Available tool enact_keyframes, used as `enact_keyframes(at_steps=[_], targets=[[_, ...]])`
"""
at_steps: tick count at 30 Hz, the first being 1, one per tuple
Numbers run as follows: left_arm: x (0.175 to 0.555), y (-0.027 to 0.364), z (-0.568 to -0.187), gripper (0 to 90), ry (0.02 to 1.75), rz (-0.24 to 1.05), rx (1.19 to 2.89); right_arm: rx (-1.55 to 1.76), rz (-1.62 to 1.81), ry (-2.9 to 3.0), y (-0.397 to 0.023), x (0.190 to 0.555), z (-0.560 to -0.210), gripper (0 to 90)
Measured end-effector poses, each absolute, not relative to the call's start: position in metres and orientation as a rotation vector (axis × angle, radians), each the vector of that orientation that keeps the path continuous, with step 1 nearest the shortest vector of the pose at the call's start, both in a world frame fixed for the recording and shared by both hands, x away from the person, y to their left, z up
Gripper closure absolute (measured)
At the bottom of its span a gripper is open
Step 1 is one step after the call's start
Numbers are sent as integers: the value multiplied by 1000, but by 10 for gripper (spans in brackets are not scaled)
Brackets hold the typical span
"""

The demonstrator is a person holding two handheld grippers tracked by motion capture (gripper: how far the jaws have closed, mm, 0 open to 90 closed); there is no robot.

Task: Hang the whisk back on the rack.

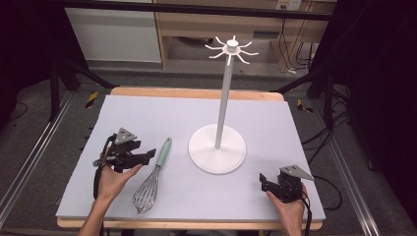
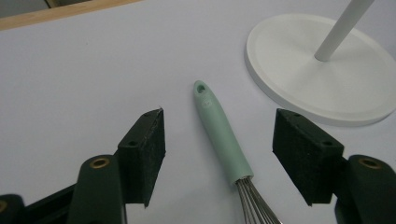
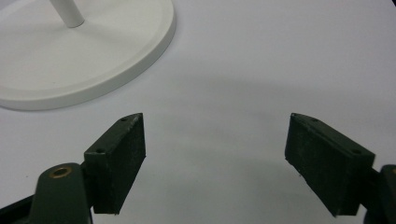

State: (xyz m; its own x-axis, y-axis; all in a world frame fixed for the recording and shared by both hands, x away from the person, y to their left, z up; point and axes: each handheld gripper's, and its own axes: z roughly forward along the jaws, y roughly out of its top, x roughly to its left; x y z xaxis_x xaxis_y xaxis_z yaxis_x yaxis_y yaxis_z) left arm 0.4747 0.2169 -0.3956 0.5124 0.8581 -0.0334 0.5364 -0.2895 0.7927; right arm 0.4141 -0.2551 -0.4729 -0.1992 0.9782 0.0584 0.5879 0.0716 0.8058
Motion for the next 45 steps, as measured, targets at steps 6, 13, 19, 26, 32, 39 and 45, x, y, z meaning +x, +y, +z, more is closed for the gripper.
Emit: enact_keyframes(at_steps=[6, 13, 19, 26, 32, 39, 45], targets=[[485, 207, -400, 340, 1143, 504, 2017, 1551, 992, 1832, -257, 414, -473, 212], [492, 198, -405, 359, 1169, 491, 2070, 1544, 994, 1847, -256, 415, -472, 231], [496, 193, -411, 373, 1181, 481, 2107, 1542, 987, 1853, -256, 414, -472, 245], [500, 190, -418, 405, 1209, 454, 2154, 1538, 995, 1867, -256, 414, -472, 264], [502, 187, -425, 417, 1232, 423, 2188, 1541, 993, 1877, -256, 414, -473, 273], [503, 183, -432, 455, 1259, 370, 2217, 1547, 999, 1889, -256, 414, -474, 284], [503, 182, -436, 497, 1277, 350, 2244, 1546, 1005, 1892, -257, 415, -474, 289]])
